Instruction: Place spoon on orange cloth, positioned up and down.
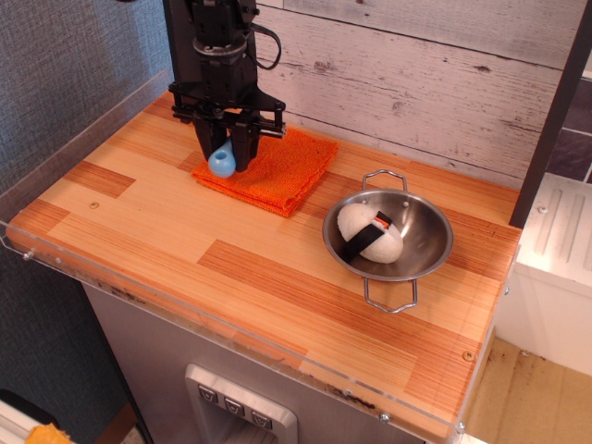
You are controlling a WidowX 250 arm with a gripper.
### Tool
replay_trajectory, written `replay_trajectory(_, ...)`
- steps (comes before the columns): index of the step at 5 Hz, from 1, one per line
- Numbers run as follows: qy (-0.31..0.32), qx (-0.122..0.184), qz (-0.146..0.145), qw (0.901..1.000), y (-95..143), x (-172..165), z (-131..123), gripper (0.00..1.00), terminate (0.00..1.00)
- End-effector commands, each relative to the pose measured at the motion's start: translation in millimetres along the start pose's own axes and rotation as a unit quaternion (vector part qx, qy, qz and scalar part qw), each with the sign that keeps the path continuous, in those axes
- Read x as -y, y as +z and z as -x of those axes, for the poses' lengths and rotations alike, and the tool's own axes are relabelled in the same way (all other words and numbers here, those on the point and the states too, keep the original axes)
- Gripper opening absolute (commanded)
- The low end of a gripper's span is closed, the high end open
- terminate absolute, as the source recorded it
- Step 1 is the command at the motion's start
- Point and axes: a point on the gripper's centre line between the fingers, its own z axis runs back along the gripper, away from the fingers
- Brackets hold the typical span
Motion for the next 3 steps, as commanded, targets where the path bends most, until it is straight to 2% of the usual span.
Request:
replay_trajectory(1, -0.041, 0.039, -0.003, 0.9984, 11.3, 8.3, -18.4, 0.0, 0.0)
replay_trajectory(2, -0.06, 0.044, 0.002, 0.9972, 12.8, 11.2, -19.9, 1.0, 0.0)
replay_trajectory(3, -0.054, 0.043, 0.0, 0.9976, 14.2, 11.4, -19.4, 1.0, 0.0)
